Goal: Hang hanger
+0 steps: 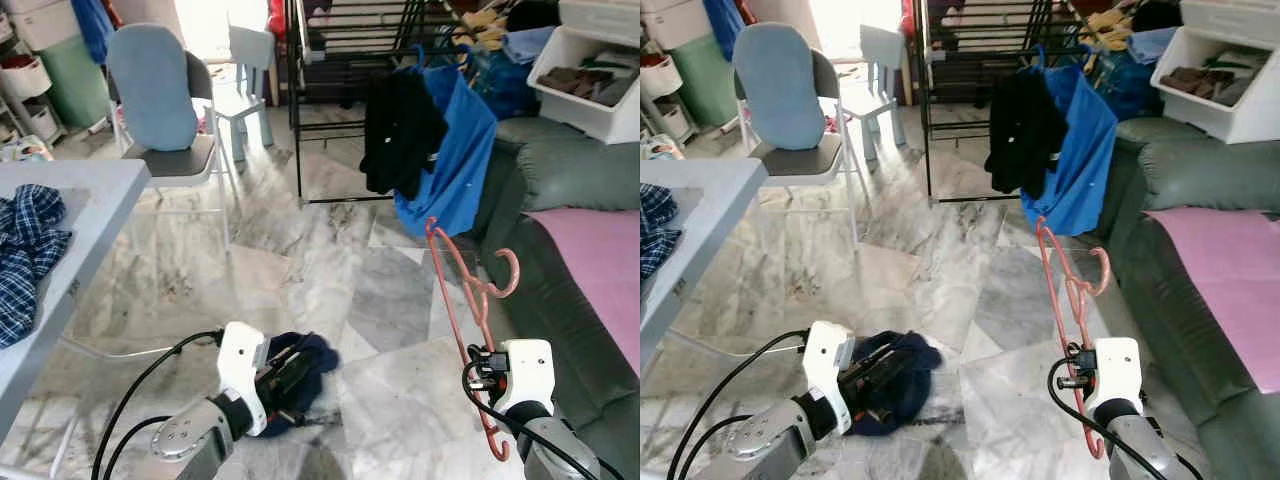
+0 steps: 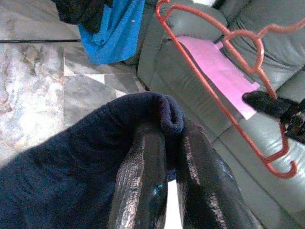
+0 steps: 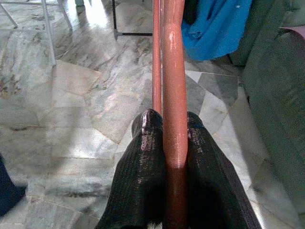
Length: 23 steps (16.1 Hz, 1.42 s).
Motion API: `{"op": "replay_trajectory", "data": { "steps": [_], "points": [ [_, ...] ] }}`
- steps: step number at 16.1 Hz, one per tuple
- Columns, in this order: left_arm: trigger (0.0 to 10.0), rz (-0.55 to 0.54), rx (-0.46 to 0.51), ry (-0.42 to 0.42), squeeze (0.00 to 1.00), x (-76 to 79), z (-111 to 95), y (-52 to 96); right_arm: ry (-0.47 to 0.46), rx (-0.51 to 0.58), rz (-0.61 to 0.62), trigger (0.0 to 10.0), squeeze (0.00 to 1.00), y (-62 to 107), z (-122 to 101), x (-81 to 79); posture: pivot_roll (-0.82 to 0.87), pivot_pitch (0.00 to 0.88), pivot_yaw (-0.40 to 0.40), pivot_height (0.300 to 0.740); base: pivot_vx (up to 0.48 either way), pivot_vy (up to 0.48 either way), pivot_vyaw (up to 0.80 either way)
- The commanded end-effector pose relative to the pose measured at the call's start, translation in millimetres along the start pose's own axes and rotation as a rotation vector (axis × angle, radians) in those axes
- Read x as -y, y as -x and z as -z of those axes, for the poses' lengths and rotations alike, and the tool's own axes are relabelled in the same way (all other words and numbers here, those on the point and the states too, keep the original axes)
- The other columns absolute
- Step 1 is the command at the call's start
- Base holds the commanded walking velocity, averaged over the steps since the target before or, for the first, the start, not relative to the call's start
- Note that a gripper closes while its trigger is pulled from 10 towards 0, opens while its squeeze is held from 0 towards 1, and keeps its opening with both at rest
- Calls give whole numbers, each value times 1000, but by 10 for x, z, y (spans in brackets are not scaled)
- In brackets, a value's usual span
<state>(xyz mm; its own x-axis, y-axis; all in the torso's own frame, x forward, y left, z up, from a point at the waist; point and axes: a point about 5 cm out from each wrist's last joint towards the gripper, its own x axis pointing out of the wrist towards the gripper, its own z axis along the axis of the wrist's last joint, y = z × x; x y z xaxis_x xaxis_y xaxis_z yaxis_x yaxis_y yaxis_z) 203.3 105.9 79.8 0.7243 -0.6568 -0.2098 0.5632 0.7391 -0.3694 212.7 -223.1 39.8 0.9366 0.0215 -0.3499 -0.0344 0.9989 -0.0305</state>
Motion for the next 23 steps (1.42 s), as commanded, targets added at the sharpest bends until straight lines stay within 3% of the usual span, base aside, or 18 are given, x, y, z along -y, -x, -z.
{"op": "replay_trajectory", "data": {
  "steps": [1,4,6,9,10,13,16,18,23],
  "points": [
    [10000,-4,32,6,0,3,-113,-11,-4,20,1,10000,0,-22,-37,-6,-107,0,23,740,0,0,0],
    [10000,15,59,37,0,101,-228,-97,-6,24,-1,10000,0,-26,-44,-12,-108,0,25,740,0,0,0],
    [10000,12,68,24,0,85,-284,-143,-6,25,-1,10000,0,-34,-46,-14,-110,0,26,740,0,0,0],
    [10000,-206,186,28,0,-158,-547,-284,-9,30,4,10000,0,-32,-52,-16,-118,0,30,740,0,0,0],
    [10000,-267,219,-8,0,-240,-639,-332,-10,37,7,10000,0,-39,-72,-16,-123,0,31,740,0,0,0],
    [10000,-293,206,-85,0,-381,-709,-420,-12,105,0,10000,0,-172,-320,-5,-127,0,27,740,0,0,0],
    [10000,-165,181,-249,0,-422,-850,-555,98,150,-97,10000,0,-366,-626,26,-129,0,29,740,0,0,0],
    [10000,-134,189,-344,0,-438,-932,-628,117,158,-103,10000,0,-393,-679,58,-129,0,35,740,0,0,0],
    [10000,-36,231,-313,0,-374,-969,-742,154,159,-143,10000,0,-349,-605,-111,-153,0,56,740,0,0,-114]
  ]
}}
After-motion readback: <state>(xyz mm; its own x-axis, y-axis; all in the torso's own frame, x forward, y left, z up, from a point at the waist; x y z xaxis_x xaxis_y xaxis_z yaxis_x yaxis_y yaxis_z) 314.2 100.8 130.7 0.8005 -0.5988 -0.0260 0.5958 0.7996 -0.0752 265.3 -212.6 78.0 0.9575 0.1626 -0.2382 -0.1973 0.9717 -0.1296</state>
